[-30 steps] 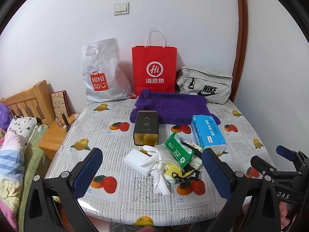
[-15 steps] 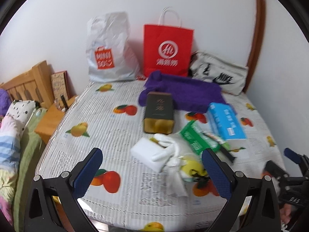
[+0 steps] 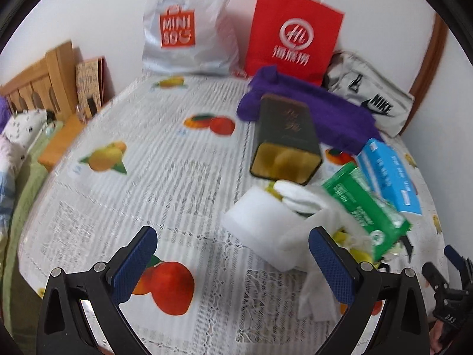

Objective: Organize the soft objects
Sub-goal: 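Reach the left gripper to the white sponge block and close on it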

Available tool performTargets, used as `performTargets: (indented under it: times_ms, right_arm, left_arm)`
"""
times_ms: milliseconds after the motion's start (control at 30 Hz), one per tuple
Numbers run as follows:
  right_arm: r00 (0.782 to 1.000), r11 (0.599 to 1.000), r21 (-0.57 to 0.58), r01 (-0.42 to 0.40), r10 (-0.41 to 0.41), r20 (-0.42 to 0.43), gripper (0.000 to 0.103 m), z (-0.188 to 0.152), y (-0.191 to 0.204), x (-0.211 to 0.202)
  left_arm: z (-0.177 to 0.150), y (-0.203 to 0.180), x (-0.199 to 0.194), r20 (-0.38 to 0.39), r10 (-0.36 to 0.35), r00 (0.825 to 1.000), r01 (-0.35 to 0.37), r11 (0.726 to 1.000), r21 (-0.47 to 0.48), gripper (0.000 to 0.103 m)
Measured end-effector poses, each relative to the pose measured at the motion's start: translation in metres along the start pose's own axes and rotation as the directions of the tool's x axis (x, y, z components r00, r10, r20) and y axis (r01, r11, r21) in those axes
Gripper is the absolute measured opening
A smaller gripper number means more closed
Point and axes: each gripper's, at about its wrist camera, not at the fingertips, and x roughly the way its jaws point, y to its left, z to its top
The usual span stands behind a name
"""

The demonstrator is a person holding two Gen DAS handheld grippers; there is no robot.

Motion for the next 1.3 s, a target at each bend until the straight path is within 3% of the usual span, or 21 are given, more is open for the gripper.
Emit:
performTargets:
  times_ms: [133,300,433,567,667,800,967,1033,1233,1300]
  right_arm:
    - [0.996,0.996,0.070,-0.063,0.067,-0.055,0.103,-0.003,-0.010,0.018]
    - [0.999,0.999,0.047,-0.010,0.013,-0.053,0.103,-0.001,-0.011,0.023]
    - [0.999,0.999,0.037,-0.020,0.022,-0.041,0.103,0.002,-0.010,0.021]
    - [0.999,0.999,0.018,-0.034,0.035,-0.040,0.103,0.005,-0.006,0.023]
    - [0.999,1.000,0.005,-0.024,0.025,-0.043,0.103,0.007,-0.003,0.025]
    - [0.999,0.999,-0.004,-0.039,0.039,-0.037,0.103,0.008,-0.001,0.022]
    - [0.998,0.999,-0.007,-0.054,0.054,-0.028,0.103,0.012,0.003,0.020]
    - [0.998,0.998,-0.014,-0.058,0.058,-0.027,0.103,0.013,0.006,0.020]
    - [0.998,0.998,-0.026,-0.061,0.060,-0.026,0.103,0.012,0.008,0.018]
    - [0.997,0.998,-0.017,-0.068,0.067,-0.030,0.103,0.012,0.006,0.019]
  left_arm:
    - [0.001,-0.006,0.020,-0.010,0.014,1.000,-0.014,0.999,0.029,0.103]
    - [0.013,-0.008,0.039,-0.049,-0.021,0.999,0.021,1.000,-0.015,0.103]
    - [0.020,-0.013,0.061,-0.107,0.009,0.994,-0.010,1.000,-0.009,0.103]
    - [0.022,-0.011,0.069,-0.091,-0.027,0.995,0.027,1.000,-0.009,0.102]
    - [0.022,-0.004,0.068,-0.085,-0.038,0.996,0.040,0.999,0.025,0.101]
    - [0.024,0.015,0.058,-0.087,-0.001,0.996,0.006,0.998,0.059,0.101]
    - [0.023,0.029,0.046,-0.117,0.003,0.993,0.001,1.000,0.029,0.100]
    - [0.019,0.027,0.041,-0.115,-0.050,0.992,0.052,0.999,0.014,0.100]
    - [0.002,0.007,0.040,-0.127,-0.091,0.988,0.101,0.992,0.077,0.100]
    - [0.000,0.001,0.037,-0.118,-0.066,0.991,0.079,0.991,0.111,0.100]
